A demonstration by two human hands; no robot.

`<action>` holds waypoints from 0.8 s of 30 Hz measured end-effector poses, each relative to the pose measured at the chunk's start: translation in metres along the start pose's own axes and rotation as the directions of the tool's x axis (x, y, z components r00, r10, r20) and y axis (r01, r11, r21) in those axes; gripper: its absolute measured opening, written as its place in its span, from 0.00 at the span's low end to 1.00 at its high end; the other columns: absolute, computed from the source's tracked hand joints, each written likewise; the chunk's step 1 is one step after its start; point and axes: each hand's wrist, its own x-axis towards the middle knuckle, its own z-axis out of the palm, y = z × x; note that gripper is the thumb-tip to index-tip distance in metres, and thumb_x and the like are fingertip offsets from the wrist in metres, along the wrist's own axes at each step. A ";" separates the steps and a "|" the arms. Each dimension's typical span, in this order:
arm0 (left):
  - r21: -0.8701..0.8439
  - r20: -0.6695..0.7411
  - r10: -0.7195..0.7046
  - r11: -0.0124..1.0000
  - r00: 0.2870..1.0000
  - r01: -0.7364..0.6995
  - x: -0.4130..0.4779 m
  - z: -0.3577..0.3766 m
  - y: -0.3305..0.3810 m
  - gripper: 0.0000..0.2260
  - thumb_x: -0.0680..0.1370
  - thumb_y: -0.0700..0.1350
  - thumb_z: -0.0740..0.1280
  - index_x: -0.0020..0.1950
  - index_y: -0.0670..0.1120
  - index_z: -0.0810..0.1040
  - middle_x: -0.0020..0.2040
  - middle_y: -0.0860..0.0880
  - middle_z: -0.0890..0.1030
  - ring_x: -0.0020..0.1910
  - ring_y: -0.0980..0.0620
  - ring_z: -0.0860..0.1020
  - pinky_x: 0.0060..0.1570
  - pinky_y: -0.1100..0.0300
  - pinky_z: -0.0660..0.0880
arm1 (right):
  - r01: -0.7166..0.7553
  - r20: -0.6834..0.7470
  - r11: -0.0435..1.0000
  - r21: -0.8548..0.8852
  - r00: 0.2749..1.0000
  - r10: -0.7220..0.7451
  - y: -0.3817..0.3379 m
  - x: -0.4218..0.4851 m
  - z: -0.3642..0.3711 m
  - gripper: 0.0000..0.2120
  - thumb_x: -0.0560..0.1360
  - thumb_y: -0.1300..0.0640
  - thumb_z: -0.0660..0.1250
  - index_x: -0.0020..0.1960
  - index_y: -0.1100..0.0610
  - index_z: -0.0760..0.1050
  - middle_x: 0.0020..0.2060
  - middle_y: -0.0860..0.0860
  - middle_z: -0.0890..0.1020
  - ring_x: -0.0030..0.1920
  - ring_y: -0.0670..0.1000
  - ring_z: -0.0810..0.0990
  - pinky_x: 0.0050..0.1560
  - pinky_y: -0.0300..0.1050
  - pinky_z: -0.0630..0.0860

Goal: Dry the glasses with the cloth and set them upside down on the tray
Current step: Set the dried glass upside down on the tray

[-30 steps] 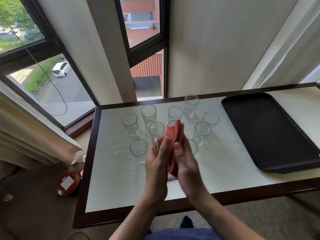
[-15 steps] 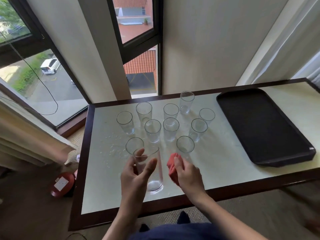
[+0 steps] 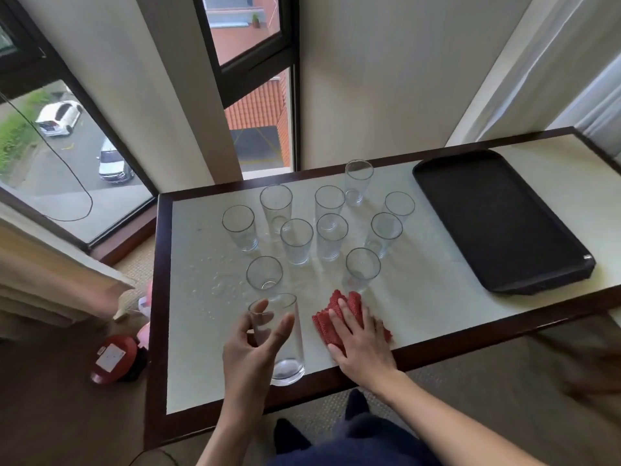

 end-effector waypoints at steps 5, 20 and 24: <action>0.032 0.087 -0.008 0.999 0.996 0.005 0.001 0.032 0.009 0.31 0.61 0.60 0.81 0.61 0.52 0.80 0.53 0.47 0.85 0.46 0.58 0.83 0.44 0.69 0.75 | -0.005 -0.249 0.819 0.574 0.951 0.181 0.010 -0.028 -0.030 0.15 0.78 0.54 0.65 0.64 0.54 0.79 0.66 0.51 0.79 0.66 0.51 0.74 0.68 0.45 0.69; -0.030 0.291 -0.119 0.991 0.949 0.134 0.016 0.305 0.007 0.29 0.63 0.50 0.83 0.60 0.48 0.77 0.55 0.46 0.83 0.45 0.63 0.82 0.45 0.67 0.77 | -0.259 0.242 -0.394 0.882 0.966 -0.093 0.251 -0.018 -0.136 0.35 0.58 0.51 0.83 0.62 0.60 0.77 0.55 0.67 0.80 0.44 0.66 0.82 0.39 0.49 0.82; 0.114 0.317 -0.173 0.983 0.932 0.144 0.038 0.366 -0.010 0.26 0.66 0.60 0.75 0.61 0.53 0.77 0.59 0.50 0.82 0.51 0.65 0.81 0.48 0.70 0.76 | -0.223 0.245 -0.241 0.944 0.968 0.062 0.324 0.009 -0.170 0.31 0.58 0.55 0.81 0.59 0.60 0.78 0.50 0.58 0.83 0.42 0.56 0.82 0.35 0.46 0.77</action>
